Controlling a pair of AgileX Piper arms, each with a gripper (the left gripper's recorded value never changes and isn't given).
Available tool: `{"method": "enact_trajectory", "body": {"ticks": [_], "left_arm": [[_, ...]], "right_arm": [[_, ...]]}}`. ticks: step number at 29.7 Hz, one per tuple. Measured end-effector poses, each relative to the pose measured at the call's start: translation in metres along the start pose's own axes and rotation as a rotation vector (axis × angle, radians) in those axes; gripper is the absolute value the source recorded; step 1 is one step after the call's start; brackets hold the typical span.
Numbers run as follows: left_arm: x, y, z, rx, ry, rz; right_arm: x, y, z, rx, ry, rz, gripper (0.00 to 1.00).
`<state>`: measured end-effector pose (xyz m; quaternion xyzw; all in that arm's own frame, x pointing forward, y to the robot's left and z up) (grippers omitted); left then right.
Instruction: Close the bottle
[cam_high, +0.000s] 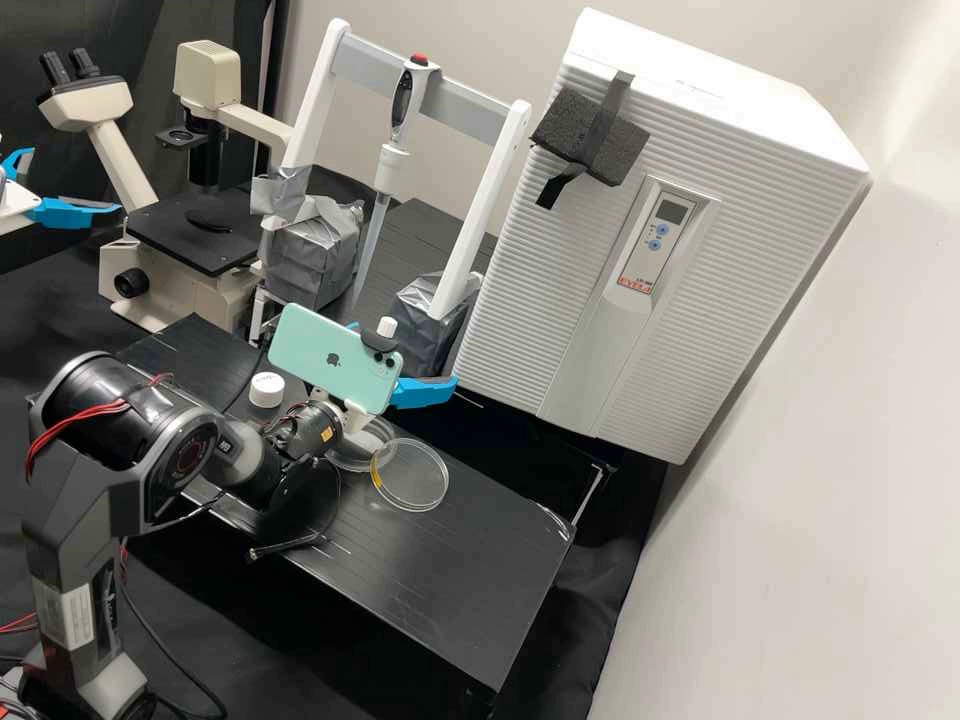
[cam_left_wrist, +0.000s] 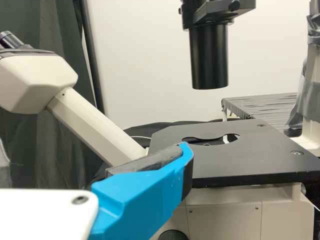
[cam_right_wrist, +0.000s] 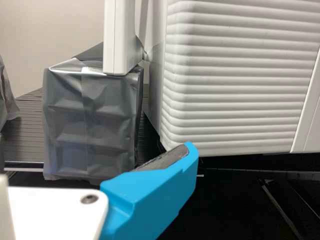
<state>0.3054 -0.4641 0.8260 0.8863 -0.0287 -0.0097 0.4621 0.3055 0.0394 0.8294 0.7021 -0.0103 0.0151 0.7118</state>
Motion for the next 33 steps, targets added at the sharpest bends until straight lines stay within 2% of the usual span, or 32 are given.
{"method": "enact_trajectory", "body": {"ticks": [10, 12, 13, 19, 24, 30, 33], "left_arm": [[-0.0004, 0.0, 0.001, 0.005, -0.01, -0.001], [-0.0028, -0.003, 0.004, -0.004, -0.043, -0.004], [-0.0045, -0.004, 0.004, -0.017, -0.058, -0.005], [-0.0246, -0.017, 0.016, -0.029, -0.239, -0.033], [-0.0419, -0.021, 0.018, -0.069, -0.313, -0.046], [-0.056, -0.024, 0.022, -0.095, -0.405, -0.1], [-0.061, -0.021, 0.029, -0.074, -0.473, -0.112]], "right_arm": [[0.0, 0.0, 0.0, 0.0, 0.0, 0.0, 1.0], [0.0, 0.0, 0.0, 0.0, 0.0, 0.0, 1.0], [0.0, 0.0, 0.0, 0.0, 0.0, 0.0, 1.0], [0.0, 0.0, 0.0, 0.0, 0.0, 0.0, 1.0], [0.0, 0.0, 0.0, 0.0, 0.0, 0.0, 1.0], [0.0, 0.0, 0.0, 0.0, 0.0, 0.0, 1.0], [0.0, 0.0, 0.0, 0.0, 0.0, 0.0, 1.0]]}}
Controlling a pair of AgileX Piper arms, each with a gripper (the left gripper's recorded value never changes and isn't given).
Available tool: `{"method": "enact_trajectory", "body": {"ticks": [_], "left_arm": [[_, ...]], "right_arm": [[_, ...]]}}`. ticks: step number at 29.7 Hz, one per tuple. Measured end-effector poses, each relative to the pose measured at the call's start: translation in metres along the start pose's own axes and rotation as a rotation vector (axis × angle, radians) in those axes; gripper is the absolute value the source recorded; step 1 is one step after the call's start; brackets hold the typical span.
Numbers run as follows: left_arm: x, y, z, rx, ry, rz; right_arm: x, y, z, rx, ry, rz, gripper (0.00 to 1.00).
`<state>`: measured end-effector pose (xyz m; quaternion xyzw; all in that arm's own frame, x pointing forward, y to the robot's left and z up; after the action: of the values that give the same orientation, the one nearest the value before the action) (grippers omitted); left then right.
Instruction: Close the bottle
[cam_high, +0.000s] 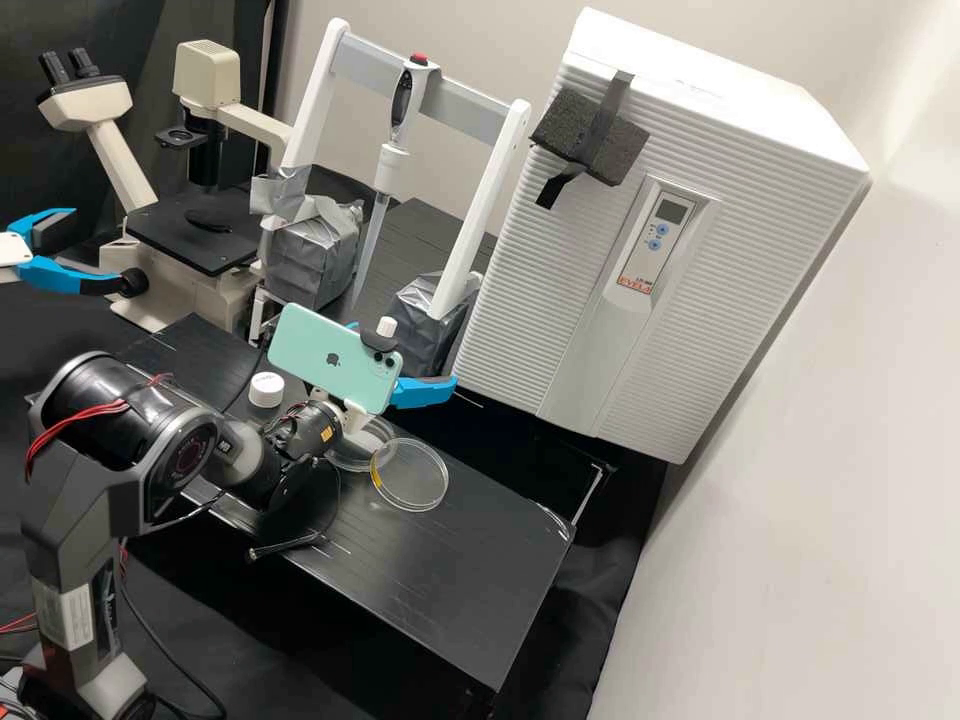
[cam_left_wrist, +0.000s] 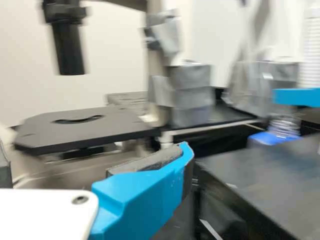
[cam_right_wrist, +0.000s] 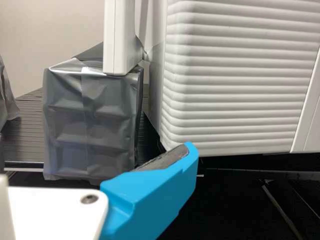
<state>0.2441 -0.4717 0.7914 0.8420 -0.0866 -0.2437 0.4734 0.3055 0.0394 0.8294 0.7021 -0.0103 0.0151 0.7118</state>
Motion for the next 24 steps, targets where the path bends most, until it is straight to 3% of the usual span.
{"method": "enact_trajectory", "body": {"ticks": [2, 7, 13, 24], "left_arm": [[0.0002, 0.0, 0.006, 0.02, -0.049, -0.013], [0.0015, -0.003, 0.015, 0.037, -0.11, -0.035], [-0.0005, -0.005, 0.016, 0.049, -0.132, -0.056], [-0.0279, -0.015, 0.002, 0.006, -0.029, -0.093]], "right_arm": [[0.0, 0.0, 0.0, 0.0, 0.0, 0.0, 1.0], [0.0, 0.0, 0.0, 0.0, 0.0, 0.0, 1.0], [0.0, 0.0, 0.0, 0.0, 0.0, 0.0, 1.0], [0.0, 0.0, 0.0, 0.0, 0.0, 0.0, 1.0]]}}
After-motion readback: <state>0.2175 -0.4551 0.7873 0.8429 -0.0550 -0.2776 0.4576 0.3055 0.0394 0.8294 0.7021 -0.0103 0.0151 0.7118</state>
